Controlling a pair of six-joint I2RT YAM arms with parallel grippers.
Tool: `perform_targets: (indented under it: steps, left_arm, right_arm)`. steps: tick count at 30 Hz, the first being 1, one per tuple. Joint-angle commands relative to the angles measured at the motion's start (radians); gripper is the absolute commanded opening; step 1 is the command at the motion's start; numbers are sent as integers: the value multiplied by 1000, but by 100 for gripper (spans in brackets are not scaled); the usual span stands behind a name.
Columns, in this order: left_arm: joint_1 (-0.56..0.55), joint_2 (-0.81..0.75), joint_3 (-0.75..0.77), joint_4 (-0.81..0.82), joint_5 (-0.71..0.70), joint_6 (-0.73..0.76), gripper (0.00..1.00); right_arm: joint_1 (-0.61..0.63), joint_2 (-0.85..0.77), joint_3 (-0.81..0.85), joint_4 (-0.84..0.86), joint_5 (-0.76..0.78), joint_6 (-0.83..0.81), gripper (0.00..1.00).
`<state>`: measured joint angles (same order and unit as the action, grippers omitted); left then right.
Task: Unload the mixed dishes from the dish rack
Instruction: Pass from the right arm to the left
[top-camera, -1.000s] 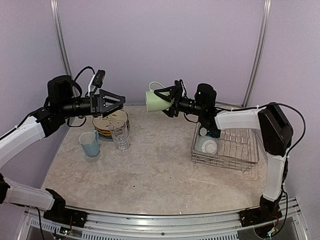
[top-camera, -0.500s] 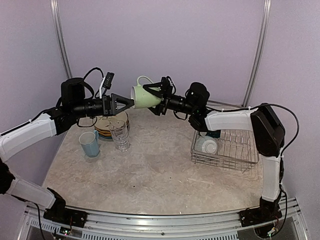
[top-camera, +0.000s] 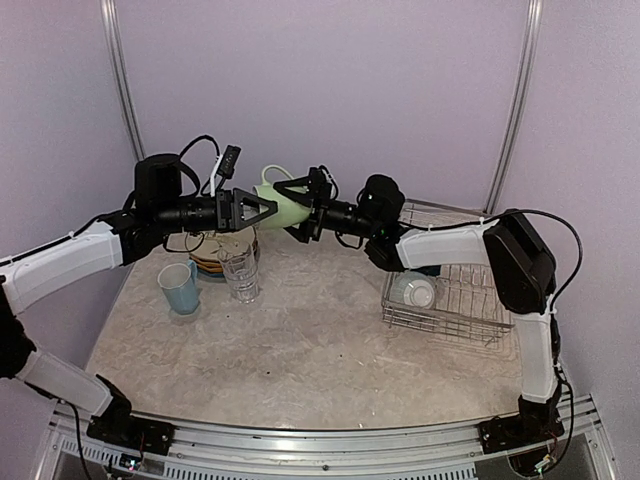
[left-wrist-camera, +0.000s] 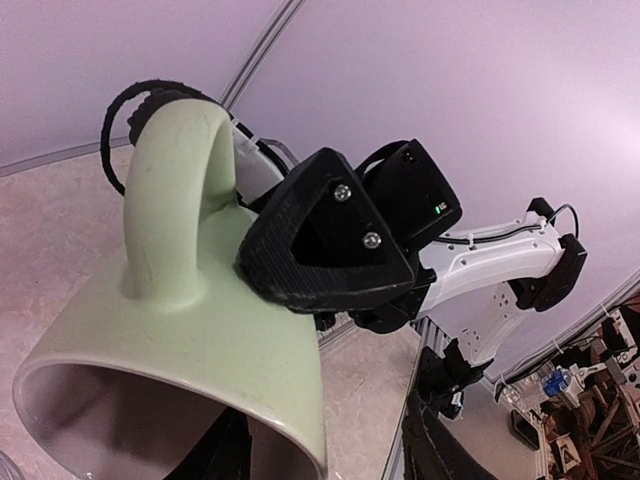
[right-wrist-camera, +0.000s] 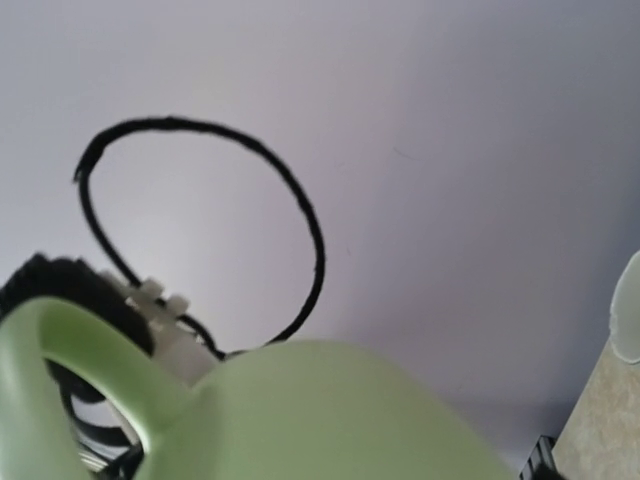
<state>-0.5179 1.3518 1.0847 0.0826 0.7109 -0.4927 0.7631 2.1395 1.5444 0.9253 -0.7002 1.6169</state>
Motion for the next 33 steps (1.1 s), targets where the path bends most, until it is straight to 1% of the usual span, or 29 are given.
perform_targets:
  steps: [1,8,14,19,21,23,26,29,30,33]
  left_arm:
    - [-8,22,39,-46,-21,17,47]
    - [-16,45,81,-125,-55,68,37]
    - [-20,48,87,-143,-81,84,26]
    - [-32,33,86,-165,-139,129,11]
    - [-38,20,80,-170,-165,146,5]
    - [-43,6,68,-167,-182,163,0]
    - [-49,-19,51,-166,-210,179,0]
    - [-55,-49,41,-186,-249,197,0]
    - [-56,-63,34,-192,-260,201,0]
    - [-55,-125,4,-188,-283,216,0]
  right_arm:
    - [12,-7,52,100,-8,6,0]
    - [25,14,83,102,-26,19,0]
    - [29,23,86,109,-28,25,0]
    - [30,29,86,123,-30,34,2]
    - [29,32,86,132,-30,39,7]
    - [29,37,87,142,-31,41,14]
    - [28,40,87,152,-34,39,24]
    - [24,37,77,159,-35,27,52]
    - [22,32,69,158,-33,18,63]
    - [14,9,33,125,-20,-25,92]
